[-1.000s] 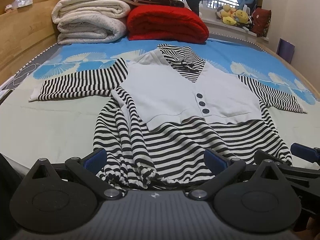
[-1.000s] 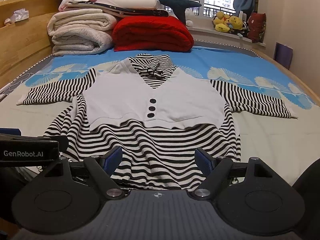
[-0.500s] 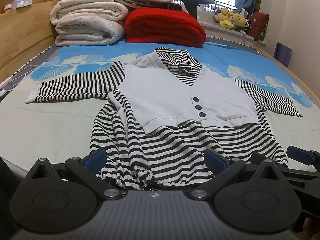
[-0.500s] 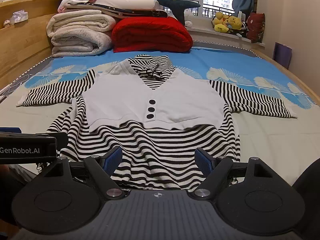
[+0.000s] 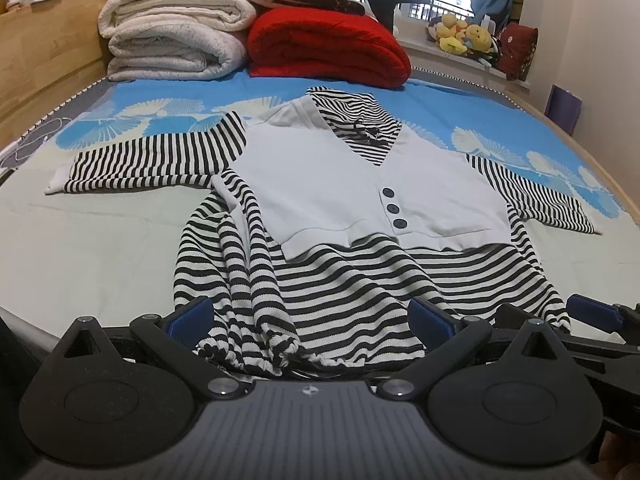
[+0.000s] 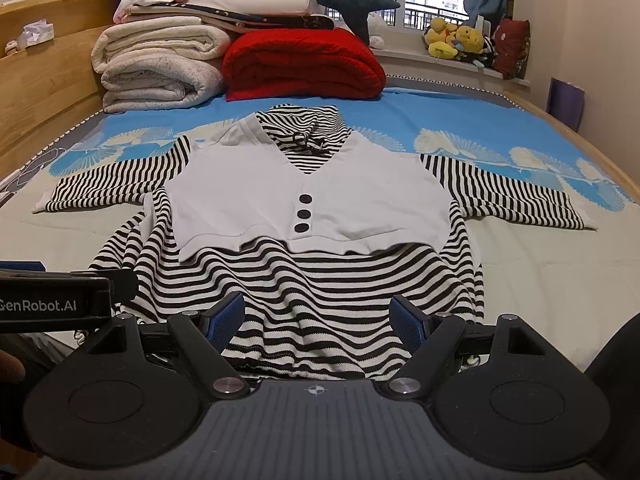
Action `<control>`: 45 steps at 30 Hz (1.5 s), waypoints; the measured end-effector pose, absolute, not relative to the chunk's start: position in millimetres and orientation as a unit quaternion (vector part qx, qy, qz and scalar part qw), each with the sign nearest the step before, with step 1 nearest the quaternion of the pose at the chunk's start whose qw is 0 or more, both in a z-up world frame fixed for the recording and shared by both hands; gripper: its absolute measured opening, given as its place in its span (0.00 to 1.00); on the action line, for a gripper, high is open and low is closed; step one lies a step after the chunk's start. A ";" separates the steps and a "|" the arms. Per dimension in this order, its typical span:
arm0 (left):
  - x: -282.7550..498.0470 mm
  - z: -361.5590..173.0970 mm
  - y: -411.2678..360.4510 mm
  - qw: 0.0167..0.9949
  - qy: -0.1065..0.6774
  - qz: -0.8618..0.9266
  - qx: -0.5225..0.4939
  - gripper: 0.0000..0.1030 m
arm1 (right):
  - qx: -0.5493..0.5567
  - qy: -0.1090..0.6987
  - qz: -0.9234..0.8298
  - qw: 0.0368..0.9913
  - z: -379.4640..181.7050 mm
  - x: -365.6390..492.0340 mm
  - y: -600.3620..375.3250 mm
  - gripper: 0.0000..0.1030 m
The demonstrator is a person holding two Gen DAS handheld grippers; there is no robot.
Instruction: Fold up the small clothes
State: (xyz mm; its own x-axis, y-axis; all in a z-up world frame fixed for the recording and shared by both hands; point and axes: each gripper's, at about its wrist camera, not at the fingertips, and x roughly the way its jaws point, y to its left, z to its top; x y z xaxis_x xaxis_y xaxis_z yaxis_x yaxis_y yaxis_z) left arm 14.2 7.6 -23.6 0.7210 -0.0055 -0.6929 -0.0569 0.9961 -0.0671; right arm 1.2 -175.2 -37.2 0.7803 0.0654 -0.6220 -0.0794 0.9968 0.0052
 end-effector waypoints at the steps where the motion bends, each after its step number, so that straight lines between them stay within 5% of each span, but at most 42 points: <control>1: 14.5 -24.1 7.3 0.927 0.374 0.014 -0.041 1.00 | -0.009 0.329 0.038 0.944 -36.9 1.0 -175.6 0.78; 23: 41.9 -10.9 8.7 0.942 0.334 -0.004 -0.002 0.99 | 0.057 0.339 -0.026 0.939 -40.5 26.9 -236.1 0.73; 31: 119.8 -75.6 37.9 0.897 0.439 -0.046 -0.022 0.91 | 0.071 0.357 -0.087 0.927 -63.1 70.3 -274.7 0.67; 33: 128.6 -99.9 44.9 0.880 0.474 -0.035 -0.017 0.80 | 0.075 0.378 -0.101 0.917 -76.3 77.9 -282.3 0.64; 35: 131.9 -117.7 60.7 0.853 0.520 0.000 -0.038 0.35 | 0.091 0.401 -0.115 0.904 -88.3 80.6 -290.7 0.60; 37: 127.4 -122.5 80.5 0.843 0.532 0.023 -0.072 0.20 | 0.112 0.419 -0.123 0.893 -96.7 80.4 -296.9 0.59; 45: 120.3 -112.7 92.3 0.841 0.535 0.060 -0.053 0.22 | 0.160 0.479 -0.080 0.859 -114.7 82.6 -291.0 0.55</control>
